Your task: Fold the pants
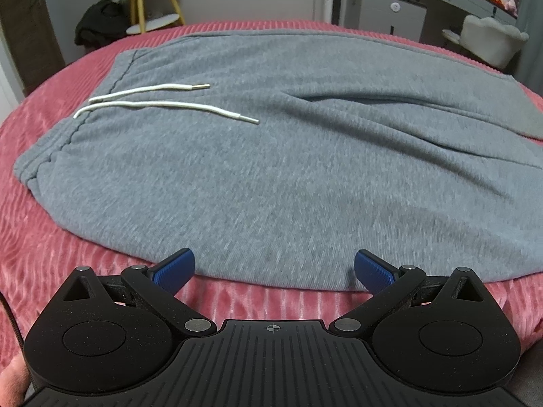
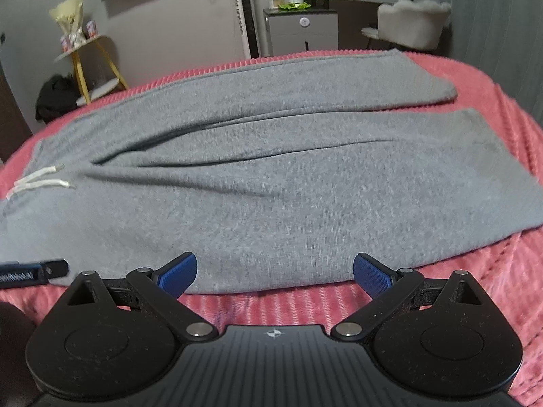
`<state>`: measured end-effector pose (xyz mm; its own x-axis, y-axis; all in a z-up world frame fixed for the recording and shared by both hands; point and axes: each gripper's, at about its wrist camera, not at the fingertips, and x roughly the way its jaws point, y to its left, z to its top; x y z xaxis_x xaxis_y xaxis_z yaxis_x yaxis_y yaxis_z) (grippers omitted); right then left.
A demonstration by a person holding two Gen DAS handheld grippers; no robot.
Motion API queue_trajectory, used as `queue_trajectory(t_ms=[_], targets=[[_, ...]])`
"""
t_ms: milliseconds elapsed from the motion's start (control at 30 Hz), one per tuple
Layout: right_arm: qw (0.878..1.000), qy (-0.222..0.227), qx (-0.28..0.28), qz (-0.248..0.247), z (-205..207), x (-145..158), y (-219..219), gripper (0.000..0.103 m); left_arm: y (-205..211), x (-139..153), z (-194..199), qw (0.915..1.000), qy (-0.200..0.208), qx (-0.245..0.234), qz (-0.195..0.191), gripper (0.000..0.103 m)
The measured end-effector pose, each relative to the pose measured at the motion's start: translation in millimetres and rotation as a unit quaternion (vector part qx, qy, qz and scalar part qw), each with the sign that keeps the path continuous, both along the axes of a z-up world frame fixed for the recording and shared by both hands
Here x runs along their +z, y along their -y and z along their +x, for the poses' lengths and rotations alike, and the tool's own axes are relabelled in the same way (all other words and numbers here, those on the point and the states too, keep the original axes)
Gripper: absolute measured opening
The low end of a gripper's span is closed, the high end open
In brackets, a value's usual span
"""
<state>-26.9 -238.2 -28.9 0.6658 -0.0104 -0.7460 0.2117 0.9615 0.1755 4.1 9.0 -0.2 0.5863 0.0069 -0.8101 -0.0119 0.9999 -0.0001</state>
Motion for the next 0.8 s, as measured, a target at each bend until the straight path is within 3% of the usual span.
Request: queue_trajectory(t_ms=[167, 267, 467, 600, 667, 700, 800], targets=[[0.996, 0.019, -0.046, 0.068, -1.4, 0.9, 21.3, 0.099, -3.4, 2.1, 3.9, 0.9999, 0.002, 0.007, -0.012, 0.103], [0.988, 0.040, -0.081, 0.122, -0.1, -1.4, 38.8, 0.099, -7.5, 4.9, 11.8, 0.9996, 0.006, 0.016, -0.021, 0.103], [0.972, -0.009, -0.112, 0.206, 44.3, -25.5, 74.7, 0.099, -22.7, 24.5, 46.4, 0.9952, 0.065, 0.063, -0.038, 0.103], [0.966, -0.066, -0.135, 0.212, 88.3, -50.9, 103.0, 0.099, -36.7, 38.6, 91.3, 0.9867, 0.099, 0.117, -0.052, 0.103], [0.962, -0.084, -0.145, 0.214, 107.1, -48.1, 111.3, 0.099, -45.8, 38.7, 119.9, 0.9817, 0.107, 0.145, -0.060, 0.103], [0.966, -0.087, -0.136, 0.200, 121.7, -39.9, 113.7, 0.099, -49.4, 35.3, 130.6, 0.9793, 0.112, 0.157, -0.061, 0.103], [0.980, -0.036, -0.130, 0.147, 168.4, -10.2, 124.3, 0.098, -57.5, 11.2, 157.8, 0.9695, 0.129, 0.206, -0.032, 0.103]])
